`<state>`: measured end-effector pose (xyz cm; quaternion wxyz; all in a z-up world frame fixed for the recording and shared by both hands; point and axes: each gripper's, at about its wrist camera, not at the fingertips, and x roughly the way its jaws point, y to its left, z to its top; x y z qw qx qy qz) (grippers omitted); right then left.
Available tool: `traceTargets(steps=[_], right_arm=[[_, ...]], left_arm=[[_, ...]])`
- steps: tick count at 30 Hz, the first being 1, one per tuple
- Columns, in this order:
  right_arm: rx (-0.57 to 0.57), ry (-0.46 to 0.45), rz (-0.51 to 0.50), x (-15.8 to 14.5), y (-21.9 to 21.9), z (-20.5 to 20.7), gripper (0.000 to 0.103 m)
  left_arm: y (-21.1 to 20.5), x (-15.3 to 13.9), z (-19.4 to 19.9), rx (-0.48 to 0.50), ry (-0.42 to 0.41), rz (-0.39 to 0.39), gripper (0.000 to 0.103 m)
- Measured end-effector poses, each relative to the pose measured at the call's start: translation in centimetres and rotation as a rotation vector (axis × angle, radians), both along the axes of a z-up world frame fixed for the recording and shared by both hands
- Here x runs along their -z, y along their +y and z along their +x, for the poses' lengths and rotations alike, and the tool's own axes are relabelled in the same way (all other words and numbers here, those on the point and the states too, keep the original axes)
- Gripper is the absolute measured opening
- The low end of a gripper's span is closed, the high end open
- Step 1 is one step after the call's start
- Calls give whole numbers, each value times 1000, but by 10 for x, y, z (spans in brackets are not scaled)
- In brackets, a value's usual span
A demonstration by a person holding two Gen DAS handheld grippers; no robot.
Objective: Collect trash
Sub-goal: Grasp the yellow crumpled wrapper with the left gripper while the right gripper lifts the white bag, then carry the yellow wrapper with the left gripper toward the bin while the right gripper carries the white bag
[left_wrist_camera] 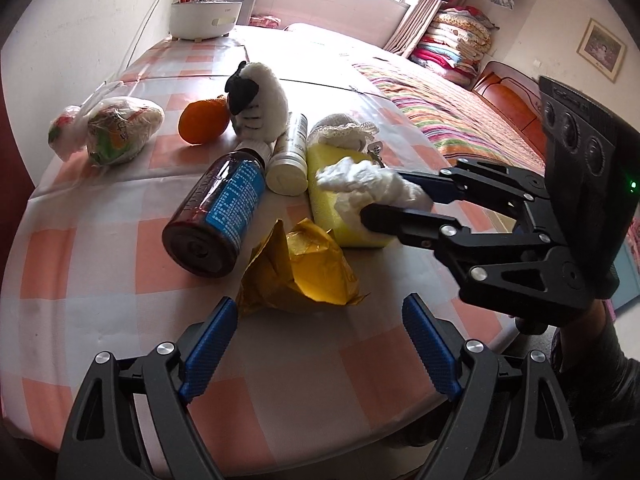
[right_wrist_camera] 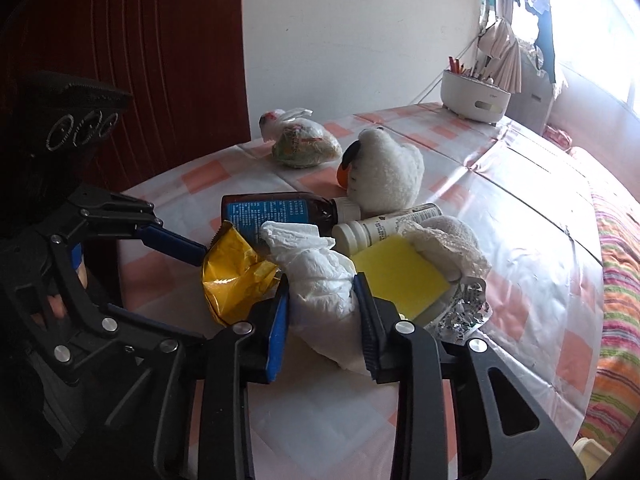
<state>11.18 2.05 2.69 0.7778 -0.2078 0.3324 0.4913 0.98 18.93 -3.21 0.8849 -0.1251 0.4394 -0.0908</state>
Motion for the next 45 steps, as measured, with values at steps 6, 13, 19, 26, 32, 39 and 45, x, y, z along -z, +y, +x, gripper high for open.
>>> traceTargets(steps=[6,13,19,26,32,39,45], right_arm=[[69,25,96,-14,-26,9,29],[125,48,173,-22,-50,11,30],[145,54,199,-25,-59,9,30],[184,50,245,-32,-75,13,30],[234,34,280,-37,-96,13,30],[300,17,299,-40,-122,13,31],[352,5,302,-43,-143,15,31]], left_arm=[[2,2,6,-23,-1,-26,82],[13,8,14,-107,9,-76,75],[18,13,21,-141,14,-96,48],[10,8,24,-125,-39,-82,28],[5,4,26,-131,-59,-82,21],[-5,-2,28,-126,-89,-79,21],[-21,-7,35,-88,-103,-90,21]])
